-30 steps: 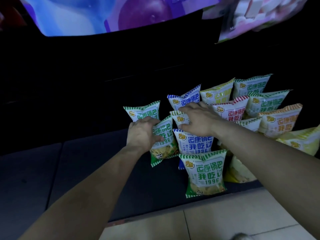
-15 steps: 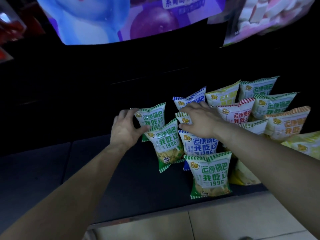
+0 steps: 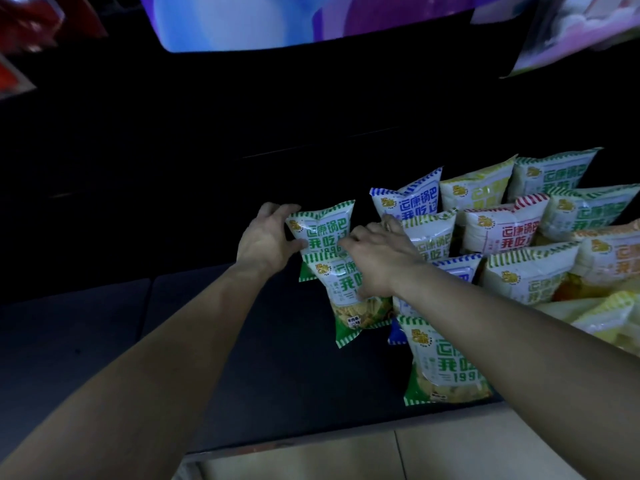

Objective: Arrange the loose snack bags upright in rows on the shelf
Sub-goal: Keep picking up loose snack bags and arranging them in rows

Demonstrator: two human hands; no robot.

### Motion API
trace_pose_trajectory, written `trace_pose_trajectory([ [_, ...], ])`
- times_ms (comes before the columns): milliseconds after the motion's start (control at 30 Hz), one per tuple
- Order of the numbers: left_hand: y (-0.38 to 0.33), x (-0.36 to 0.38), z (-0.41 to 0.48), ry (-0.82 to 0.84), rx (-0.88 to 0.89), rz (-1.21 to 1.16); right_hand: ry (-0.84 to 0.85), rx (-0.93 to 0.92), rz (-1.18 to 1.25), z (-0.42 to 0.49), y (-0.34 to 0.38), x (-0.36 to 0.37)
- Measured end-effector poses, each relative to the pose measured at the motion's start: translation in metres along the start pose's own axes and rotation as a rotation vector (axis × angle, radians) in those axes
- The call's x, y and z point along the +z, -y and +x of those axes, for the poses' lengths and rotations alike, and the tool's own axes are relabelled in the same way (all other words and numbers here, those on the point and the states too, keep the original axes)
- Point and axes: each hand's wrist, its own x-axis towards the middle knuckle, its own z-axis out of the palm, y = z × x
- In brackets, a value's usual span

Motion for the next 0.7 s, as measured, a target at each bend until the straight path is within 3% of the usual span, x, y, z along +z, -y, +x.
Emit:
trace_pose_trajectory([
  [133, -0.001, 0.006, 0.007, 0.007, -0.044, -0.218, -0.011, -0.011, -0.066, 0.003, 0.0, 0.008],
  [700, -0.021, 0.003, 0.019, 0.044, -0.113, -0.426, -0.224, 0.023, -0.008, 0.001, -0.005, 0.02],
])
